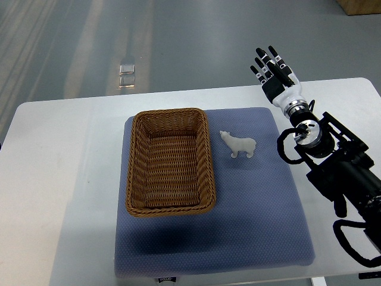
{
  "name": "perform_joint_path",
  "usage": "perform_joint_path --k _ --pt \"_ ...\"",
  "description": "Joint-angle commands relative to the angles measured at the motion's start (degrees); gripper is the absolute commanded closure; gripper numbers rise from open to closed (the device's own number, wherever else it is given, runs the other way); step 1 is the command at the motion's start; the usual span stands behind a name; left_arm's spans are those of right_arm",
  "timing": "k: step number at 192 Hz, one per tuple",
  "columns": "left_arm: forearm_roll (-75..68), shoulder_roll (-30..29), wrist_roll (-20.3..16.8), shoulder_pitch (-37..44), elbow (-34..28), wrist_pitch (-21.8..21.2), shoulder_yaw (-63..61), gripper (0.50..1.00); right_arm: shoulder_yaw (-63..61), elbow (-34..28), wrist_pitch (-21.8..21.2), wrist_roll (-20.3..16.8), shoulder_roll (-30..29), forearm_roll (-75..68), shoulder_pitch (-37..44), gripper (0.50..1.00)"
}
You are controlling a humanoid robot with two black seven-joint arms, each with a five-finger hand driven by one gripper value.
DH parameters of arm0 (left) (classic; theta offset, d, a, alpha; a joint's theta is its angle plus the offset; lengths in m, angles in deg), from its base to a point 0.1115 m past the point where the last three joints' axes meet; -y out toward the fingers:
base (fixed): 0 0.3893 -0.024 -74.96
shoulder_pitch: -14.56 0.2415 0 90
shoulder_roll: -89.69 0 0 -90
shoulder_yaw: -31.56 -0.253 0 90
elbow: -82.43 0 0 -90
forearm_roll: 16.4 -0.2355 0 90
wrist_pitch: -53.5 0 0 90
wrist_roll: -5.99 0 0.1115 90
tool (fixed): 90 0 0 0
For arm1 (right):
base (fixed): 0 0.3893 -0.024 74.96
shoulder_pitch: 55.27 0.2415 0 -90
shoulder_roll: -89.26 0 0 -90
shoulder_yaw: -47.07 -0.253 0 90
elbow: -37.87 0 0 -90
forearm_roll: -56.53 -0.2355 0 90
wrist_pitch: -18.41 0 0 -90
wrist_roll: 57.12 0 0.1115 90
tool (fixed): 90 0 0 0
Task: Place white bear in brown basket with right hand
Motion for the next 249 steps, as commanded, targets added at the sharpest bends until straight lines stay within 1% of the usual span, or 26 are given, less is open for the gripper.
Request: perform_joint_path --k 1,84,106,125,141,164,171,177,179,191,200,210,221,232,233,234,249 --pt "0.0 0.0 0.0 0.08 0.03 0.03 -0.06 0.5 0.0 0.0 0.0 0.0 0.01 0.0 0.12 0.574" --pt "0.09 0.0 0.0 -0.01 0.03 -0.23 0.03 0.5 0.18 -0.61 -0.09 -0.53 0.97 0.88 1.43 0.574" --pt "0.09 0.0 0.0 0.08 0.11 -0.14 0.03 0.5 2.11 -1.23 -0.09 -3.69 2.64 2.64 3.37 0.574" --pt "0.09 0.0 0.0 -0.01 0.03 0.03 0.03 0.5 6.94 -2.81 -0.18 -6.06 5.63 6.68 6.27 0.574" --pt "0.09 0.0 -0.09 -0.01 -0.06 0.03 0.03 0.5 12.92 -5.01 -0.62 -7.91 9.23 12.3 9.26 0.574" --pt "0.09 0.0 0.0 -0.01 -0.32 0.21 0.03 0.5 20.83 -8.26 -1.41 -12.74 14.6 19.69 14.09 0.574" --pt "0.09 0.0 0.0 -0.01 -0.32 0.21 0.03 0.5 24.16 -9.93 -2.98 -14.67 16.79 22.76 15.93 0.574" --pt "0.09 0.0 -0.09 -0.01 -0.32 0.21 0.03 0.5 26.97 -11.42 -4.83 -15.73 18.63 25.48 17.34 0.574" --pt "0.09 0.0 -0.09 -0.01 -0.32 0.21 0.03 0.5 26.98 -11.42 -4.84 -15.73 18.64 25.49 17.34 0.574" --pt "0.09 0.0 -0.09 0.08 -0.15 0.3 0.03 0.5 33.66 -14.32 -9.49 -17.4 22.59 31.55 21.56 0.574" --pt "0.09 0.0 0.0 -0.01 -0.06 0.3 0.03 0.5 39.71 -15.82 -13.26 -19.33 24.96 34.54 26.65 0.574" --pt "0.09 0.0 0.0 -0.01 0.03 0.3 -0.06 0.5 45.09 -16.08 -16.0 -21.53 25.93 35.42 30.88 0.574" --pt "0.09 0.0 0.0 0.08 0.03 0.3 -0.06 0.5 52.63 -16.35 -19.95 -25.48 26.9 35.6 36.93 0.574" --pt "0.09 0.0 0.0 0.08 0.03 0.3 -0.06 0.5 52.65 -16.35 -19.95 -25.49 26.9 35.6 36.94 0.574" --pt "0.09 0.0 0.0 -0.01 0.03 0.3 -0.06 0.5 57.78 -16.87 -22.91 -27.84 27.07 35.86 41.64 0.574" --pt "0.09 0.0 -0.09 -0.01 0.03 0.3 -0.06 0.5 58.88 -17.05 -23.46 -28.3 27.08 35.86 42.47 0.574" --pt "0.09 0.0 0.0 -0.01 0.03 0.39 -0.06 0.5 63.28 -18.72 -25.4 -30.58 26.9 35.95 46.78 0.574"
